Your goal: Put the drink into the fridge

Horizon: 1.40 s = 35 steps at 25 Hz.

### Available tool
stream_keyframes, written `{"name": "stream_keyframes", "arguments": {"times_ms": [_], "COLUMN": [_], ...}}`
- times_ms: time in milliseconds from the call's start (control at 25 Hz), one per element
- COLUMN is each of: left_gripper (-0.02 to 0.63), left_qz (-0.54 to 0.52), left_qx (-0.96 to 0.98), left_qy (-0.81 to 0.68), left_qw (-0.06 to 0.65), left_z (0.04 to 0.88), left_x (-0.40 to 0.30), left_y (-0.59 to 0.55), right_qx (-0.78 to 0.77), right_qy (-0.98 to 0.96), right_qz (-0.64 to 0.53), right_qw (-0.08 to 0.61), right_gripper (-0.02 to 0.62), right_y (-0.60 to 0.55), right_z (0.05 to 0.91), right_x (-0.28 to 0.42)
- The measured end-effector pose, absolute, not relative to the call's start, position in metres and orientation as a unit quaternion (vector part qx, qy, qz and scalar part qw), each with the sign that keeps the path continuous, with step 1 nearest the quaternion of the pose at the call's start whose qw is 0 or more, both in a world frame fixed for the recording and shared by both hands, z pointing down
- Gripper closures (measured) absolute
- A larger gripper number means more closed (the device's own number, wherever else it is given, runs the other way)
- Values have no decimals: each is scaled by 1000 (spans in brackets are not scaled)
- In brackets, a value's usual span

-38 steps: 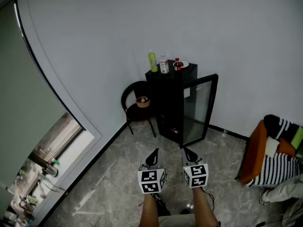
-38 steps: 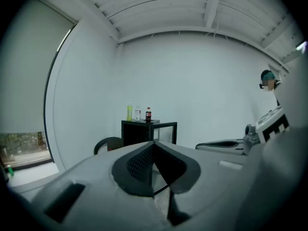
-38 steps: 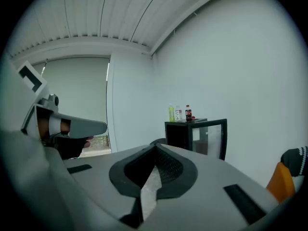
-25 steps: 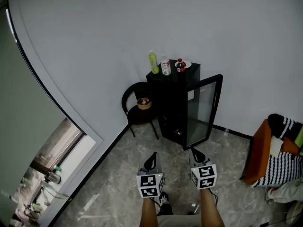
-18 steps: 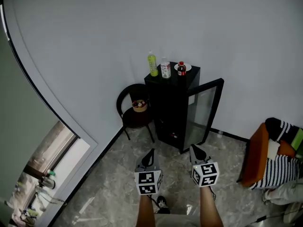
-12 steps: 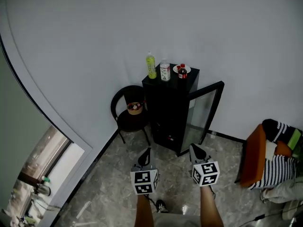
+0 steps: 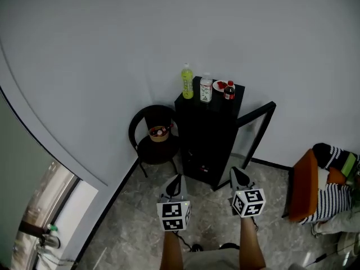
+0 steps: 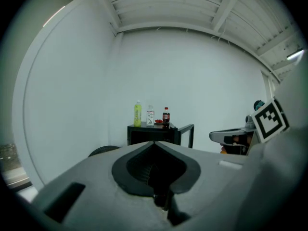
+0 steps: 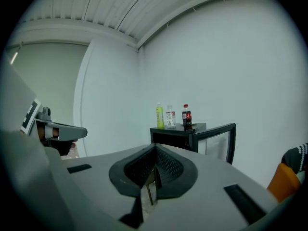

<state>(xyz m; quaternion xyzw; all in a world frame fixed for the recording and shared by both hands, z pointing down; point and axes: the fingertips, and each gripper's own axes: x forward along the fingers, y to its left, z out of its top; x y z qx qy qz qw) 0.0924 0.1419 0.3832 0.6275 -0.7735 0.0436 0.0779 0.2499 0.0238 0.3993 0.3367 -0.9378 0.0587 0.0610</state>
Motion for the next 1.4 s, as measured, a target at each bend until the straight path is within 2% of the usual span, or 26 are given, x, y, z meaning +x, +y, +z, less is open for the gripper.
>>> {"name": "stream_keyframes", "arguments": {"times_ms": [200,400,600,1080,1280,1400], "left_gripper": [604,604,604,604,604,603], "left_qz": [26,37,63,79,76,70], "left_qx": [648,661,666,698,704,704], "left_qy": [-754,-742,-738,-711,-705,-705], "left_qw": [105,110,90,46,48,50], "left_z": [397,413,412,364,364,365], "left_x": [84,80,57,7,-10,-20], "left_y": [121,87,40,-135,-190,-215], "right_qx": [323,346,336,374,352,347], "right_qy": [-939,-933,-937,-926,-931,-930], "right_qz": [32,52,55,53,66,65], "right_qw": [110,86,77,31,66,99], "right_gripper": [589,588,588,581,360,303], "right_y": [11,-30,-80,-258,-315,-342], "right_z": [403,405,411,351,353,361], "right_x": [229,222,186,140,116,107]}}
